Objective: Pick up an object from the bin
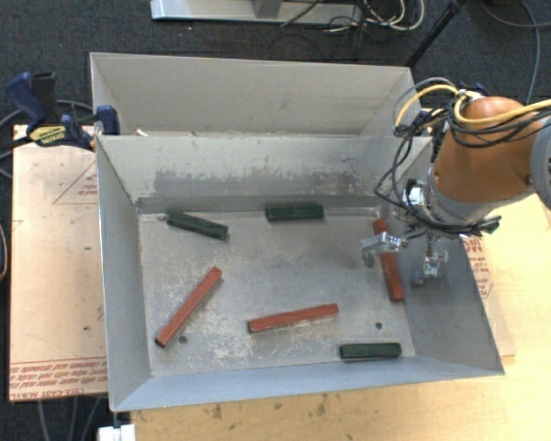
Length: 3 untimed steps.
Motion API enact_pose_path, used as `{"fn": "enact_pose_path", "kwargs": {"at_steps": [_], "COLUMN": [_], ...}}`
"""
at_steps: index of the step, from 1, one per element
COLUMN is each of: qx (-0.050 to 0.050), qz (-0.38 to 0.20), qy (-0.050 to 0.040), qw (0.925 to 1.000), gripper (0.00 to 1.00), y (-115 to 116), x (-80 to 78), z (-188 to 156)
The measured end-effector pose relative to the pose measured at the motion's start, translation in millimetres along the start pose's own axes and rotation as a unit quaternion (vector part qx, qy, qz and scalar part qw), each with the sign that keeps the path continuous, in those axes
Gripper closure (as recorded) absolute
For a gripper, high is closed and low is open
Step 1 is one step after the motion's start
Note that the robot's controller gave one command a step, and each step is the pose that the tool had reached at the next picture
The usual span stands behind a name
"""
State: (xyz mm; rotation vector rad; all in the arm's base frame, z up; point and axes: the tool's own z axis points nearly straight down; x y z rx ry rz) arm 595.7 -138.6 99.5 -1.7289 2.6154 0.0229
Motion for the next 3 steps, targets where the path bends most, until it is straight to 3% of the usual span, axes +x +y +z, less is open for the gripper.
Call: {"fn": "enact_pose_path", "kwargs": {"at_steps": [1,2,3], "qx": [0.001,0.003,0.007], "qz": [-0.169,-0.168,-0.236], "qy": [-0.0033,-0.0008,0.0066], "qw": [0.9855,0.9858,0.9717], "gripper": [0.00,1.00,1.00], "y": [-42,-45,-17], "x": [-13.5,-10.5,-3.8], "z": [28,24,-120]}}
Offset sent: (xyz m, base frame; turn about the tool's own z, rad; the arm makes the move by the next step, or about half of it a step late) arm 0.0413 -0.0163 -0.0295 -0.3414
